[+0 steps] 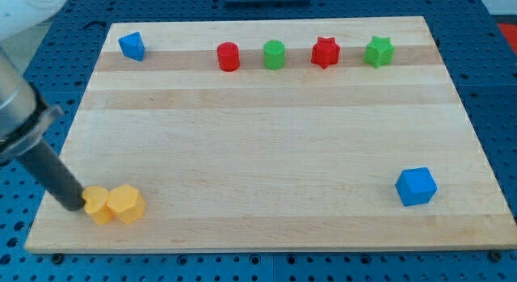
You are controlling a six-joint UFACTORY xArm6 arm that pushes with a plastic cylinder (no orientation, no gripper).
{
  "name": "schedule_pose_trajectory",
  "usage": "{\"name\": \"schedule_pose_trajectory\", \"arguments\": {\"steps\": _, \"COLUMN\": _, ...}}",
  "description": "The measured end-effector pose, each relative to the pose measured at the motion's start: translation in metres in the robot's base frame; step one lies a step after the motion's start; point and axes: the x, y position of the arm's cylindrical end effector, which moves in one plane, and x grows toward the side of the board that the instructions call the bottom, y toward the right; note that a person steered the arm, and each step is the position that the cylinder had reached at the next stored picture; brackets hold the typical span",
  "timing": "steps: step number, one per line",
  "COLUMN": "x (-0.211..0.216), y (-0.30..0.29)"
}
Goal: Slide the yellow hexagon slightly up
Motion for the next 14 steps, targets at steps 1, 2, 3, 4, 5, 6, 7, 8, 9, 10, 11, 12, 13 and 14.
{"name": "schedule_pose_trajectory", "arguments": {"steps": 1, "x": 0.000, "y": 0.017}}
{"name": "schedule_pose_trajectory", "arguments": {"steps": 2, "x": 0.018, "y": -0.003}}
{"name": "schedule_pose_trajectory", "arguments": {"steps": 3, "x": 0.041, "y": -0.028}}
{"name": "schedule_pose_trajectory", "arguments": {"steps": 4, "x": 0.052, "y": -0.027}}
{"name": "schedule_pose_trajectory", "arguments": {"steps": 5, "x": 0.053, "y": -0.015}}
{"name": "schedule_pose_trajectory", "arguments": {"steps": 6, "x": 0.052, "y": 0.004}}
{"name": "schedule_pose_trajectory", "arguments": {"steps": 7, "x": 0.052, "y": 0.039}}
{"name": "schedule_pose_trajectory", "arguments": {"steps": 8, "x": 0.053, "y": 0.053}}
{"name": "schedule_pose_trajectory", "arguments": {"steps": 9, "x": 0.053, "y": 0.063}}
{"name": "schedule_pose_trajectory", "arguments": {"steps": 10, "x": 0.047, "y": 0.084}}
{"name": "schedule_pose_trajectory", "arguments": {"steps": 11, "x": 0.041, "y": 0.092}}
{"name": "schedule_pose_trajectory", "arguments": {"steps": 12, "x": 0.030, "y": 0.092}}
{"name": "schedule_pose_trajectory", "arguments": {"steps": 13, "x": 0.007, "y": 0.092}}
{"name": "schedule_pose_trajectory", "arguments": {"steps": 14, "x": -0.013, "y": 0.092}}
